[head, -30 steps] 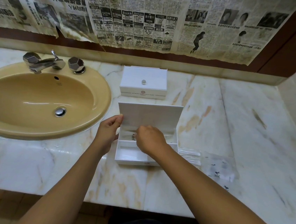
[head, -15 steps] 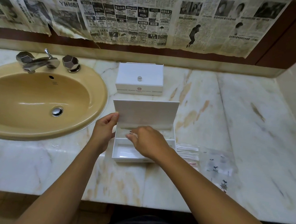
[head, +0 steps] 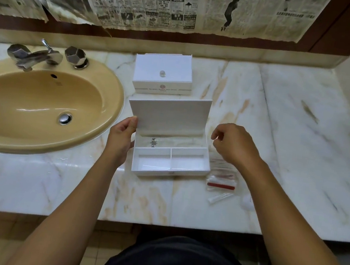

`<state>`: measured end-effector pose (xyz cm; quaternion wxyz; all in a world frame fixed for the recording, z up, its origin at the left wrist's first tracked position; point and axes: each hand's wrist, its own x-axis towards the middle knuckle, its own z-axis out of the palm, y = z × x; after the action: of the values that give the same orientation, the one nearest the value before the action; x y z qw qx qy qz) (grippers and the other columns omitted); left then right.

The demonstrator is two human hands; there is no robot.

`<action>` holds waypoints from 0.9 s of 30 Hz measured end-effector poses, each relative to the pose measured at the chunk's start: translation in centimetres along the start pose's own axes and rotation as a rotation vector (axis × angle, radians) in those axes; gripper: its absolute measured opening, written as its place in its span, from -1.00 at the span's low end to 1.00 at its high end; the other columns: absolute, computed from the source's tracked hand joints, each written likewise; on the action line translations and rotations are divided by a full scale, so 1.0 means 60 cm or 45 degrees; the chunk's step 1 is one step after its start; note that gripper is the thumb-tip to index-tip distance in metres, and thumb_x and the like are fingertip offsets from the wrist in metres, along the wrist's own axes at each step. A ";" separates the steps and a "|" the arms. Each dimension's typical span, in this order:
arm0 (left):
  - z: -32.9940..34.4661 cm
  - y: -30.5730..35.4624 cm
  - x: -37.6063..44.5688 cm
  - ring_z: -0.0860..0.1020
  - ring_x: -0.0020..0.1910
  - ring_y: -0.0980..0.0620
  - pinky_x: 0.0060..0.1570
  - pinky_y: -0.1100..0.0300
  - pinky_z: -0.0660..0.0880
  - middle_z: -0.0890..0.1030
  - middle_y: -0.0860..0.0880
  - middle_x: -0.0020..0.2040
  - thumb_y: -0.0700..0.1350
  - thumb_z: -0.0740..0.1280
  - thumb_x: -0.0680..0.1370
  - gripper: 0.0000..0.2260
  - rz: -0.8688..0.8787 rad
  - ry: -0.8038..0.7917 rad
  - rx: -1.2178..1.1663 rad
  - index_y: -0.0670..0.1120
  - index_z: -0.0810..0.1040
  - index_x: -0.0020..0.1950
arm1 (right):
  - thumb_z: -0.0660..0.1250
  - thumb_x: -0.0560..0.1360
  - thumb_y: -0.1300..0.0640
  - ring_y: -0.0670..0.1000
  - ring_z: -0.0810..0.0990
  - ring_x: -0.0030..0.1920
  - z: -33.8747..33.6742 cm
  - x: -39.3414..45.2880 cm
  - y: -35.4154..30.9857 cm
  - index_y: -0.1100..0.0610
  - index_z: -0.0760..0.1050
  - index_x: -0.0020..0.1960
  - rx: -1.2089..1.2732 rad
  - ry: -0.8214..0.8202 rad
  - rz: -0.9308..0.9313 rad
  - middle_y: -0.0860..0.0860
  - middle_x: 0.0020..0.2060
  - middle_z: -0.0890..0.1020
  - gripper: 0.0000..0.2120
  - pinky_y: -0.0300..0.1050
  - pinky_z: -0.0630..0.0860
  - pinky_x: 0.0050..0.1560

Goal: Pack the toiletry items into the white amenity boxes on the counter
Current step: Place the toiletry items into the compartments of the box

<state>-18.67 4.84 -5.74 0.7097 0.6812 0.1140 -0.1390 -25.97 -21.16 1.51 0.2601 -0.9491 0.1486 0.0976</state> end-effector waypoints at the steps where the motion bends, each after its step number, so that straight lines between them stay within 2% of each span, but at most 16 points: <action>1: 0.000 0.000 0.000 0.60 0.08 0.02 0.12 -0.08 0.55 0.65 -0.05 0.07 -0.01 0.22 0.65 -0.78 0.002 -0.002 0.004 -0.07 0.61 0.11 | 0.28 0.48 0.25 0.03 0.58 -0.14 -0.001 -0.004 0.007 0.07 0.60 -0.04 -0.042 -0.052 0.020 0.02 -0.10 0.63 -0.84 -0.13 0.51 -0.10; 5: -0.002 0.001 -0.001 0.61 0.07 0.03 0.15 -0.09 0.55 0.66 -0.03 0.06 -0.02 0.21 0.66 -0.78 0.005 -0.012 0.019 -0.07 0.61 0.11 | 0.37 0.42 0.20 0.00 0.57 -0.17 0.004 -0.021 0.021 0.02 0.58 -0.07 -0.170 -0.263 0.061 -0.04 -0.15 0.60 -0.88 -0.15 0.50 -0.12; 9: -0.001 0.002 -0.001 0.61 0.11 0.00 0.16 -0.11 0.55 0.66 -0.05 0.09 -0.02 0.20 0.66 -0.77 -0.002 -0.009 0.027 -0.06 0.62 0.12 | 0.48 0.34 0.12 -0.02 0.56 -0.15 0.020 -0.036 0.024 -0.01 0.55 -0.04 -0.299 -0.486 0.082 -0.07 -0.11 0.58 -0.78 -0.16 0.41 -0.12; 12: -0.002 0.002 -0.002 0.61 0.11 0.00 0.17 -0.13 0.54 0.66 -0.05 0.10 -0.02 0.21 0.66 -0.78 -0.003 -0.007 0.029 -0.04 0.62 0.11 | 0.50 0.33 0.06 0.00 0.53 -0.10 0.033 -0.040 0.026 -0.01 0.52 -0.03 -0.406 -0.564 0.081 -0.07 -0.07 0.58 -0.74 -0.15 0.37 -0.07; 17: 0.002 0.005 -0.005 0.60 0.11 0.01 0.19 -0.15 0.53 0.64 -0.07 0.11 -0.03 0.21 0.66 -0.79 -0.004 0.002 0.014 -0.06 0.61 0.12 | 0.48 0.38 0.11 0.03 0.54 -0.12 0.044 -0.041 0.032 0.00 0.50 -0.12 -0.413 -0.516 0.084 -0.02 -0.10 0.62 -0.83 -0.15 0.39 -0.01; 22: 0.003 0.008 -0.008 0.60 0.09 0.02 0.19 -0.14 0.53 0.65 -0.06 0.08 -0.03 0.21 0.66 -0.79 -0.012 0.005 0.001 -0.06 0.61 0.11 | 0.48 0.40 0.07 0.03 0.60 -0.12 0.025 -0.034 0.031 0.03 0.57 -0.10 -0.293 -0.418 0.060 -0.01 -0.10 0.64 -0.86 -0.13 0.51 -0.04; 27: 0.005 0.010 -0.011 0.61 0.06 0.02 0.10 -0.07 0.56 0.67 -0.04 0.03 -0.02 0.22 0.65 -0.80 -0.008 0.004 0.002 -0.04 0.62 0.06 | 0.45 0.45 0.07 0.02 0.59 -0.12 -0.016 -0.031 0.015 0.06 0.57 -0.03 -0.243 -0.289 0.024 0.00 -0.09 0.64 -0.87 -0.11 0.54 -0.07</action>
<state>-19.06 4.57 -4.95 0.7084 0.6818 0.1171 -0.1402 -27.92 -21.97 2.38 0.1828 -0.9510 0.1171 0.2203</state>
